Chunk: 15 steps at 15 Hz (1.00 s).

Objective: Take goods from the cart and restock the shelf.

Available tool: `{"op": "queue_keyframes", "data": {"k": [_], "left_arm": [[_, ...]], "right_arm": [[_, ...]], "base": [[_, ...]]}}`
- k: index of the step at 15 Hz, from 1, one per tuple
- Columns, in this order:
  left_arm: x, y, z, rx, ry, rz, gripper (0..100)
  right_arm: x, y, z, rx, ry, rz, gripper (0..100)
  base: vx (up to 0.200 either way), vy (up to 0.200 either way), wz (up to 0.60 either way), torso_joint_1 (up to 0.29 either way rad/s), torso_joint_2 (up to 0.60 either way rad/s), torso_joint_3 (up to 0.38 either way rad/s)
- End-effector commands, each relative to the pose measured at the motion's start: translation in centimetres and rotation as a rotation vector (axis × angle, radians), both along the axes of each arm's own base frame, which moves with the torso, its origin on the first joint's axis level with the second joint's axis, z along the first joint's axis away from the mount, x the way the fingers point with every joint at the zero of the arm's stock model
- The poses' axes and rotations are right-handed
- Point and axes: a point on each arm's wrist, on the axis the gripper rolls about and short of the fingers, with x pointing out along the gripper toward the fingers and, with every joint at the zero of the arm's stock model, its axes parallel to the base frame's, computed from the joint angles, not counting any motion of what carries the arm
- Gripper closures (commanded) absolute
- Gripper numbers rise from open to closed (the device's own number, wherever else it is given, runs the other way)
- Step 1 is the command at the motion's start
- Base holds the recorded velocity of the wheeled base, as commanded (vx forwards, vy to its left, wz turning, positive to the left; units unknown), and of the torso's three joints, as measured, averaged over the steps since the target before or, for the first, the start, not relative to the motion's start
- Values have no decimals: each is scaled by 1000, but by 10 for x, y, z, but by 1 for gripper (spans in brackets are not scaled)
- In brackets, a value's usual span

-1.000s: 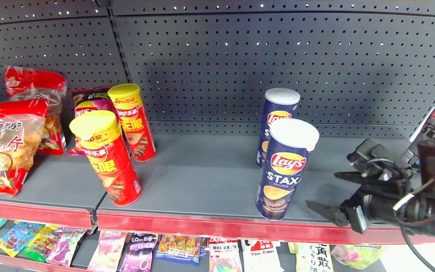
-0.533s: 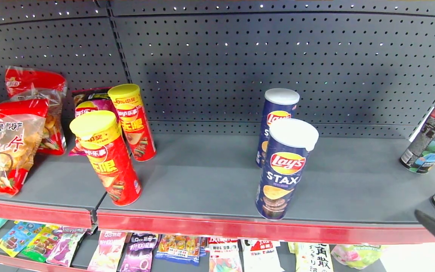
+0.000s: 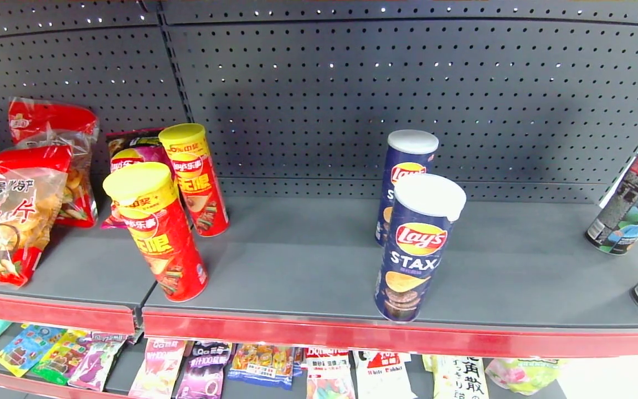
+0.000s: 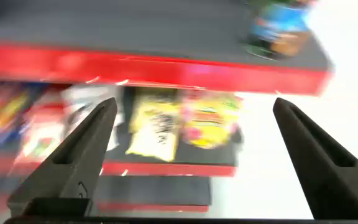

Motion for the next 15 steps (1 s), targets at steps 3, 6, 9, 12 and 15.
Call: {"op": "queue_keyframes", "data": {"k": [3,6,9,12,15], "left_arm": [[-4,0,-1,1,-47,9,0],[-6,0,-2,0,-73,18,0],[-6,0,-1,2,-75,21,0],[-5,3,-2,-10,-73,144,0],[-5,4,-7,-75,-22,196,0]], "right_arm": [[3,4,4,21,17,-213,0],[2,7,-26,61,-4,-83,0],[13,14,-28,110,-156,268,0],[13,14,-29,86,-136,260,0],[17,12,-29,84,-96,180,0]], "base": [[0,0,0,0,0,0],[0,0,0,0,0,0],[0,0,0,0,0,0],[0,0,0,0,0,0],[0,0,0,0,0,0]]}}
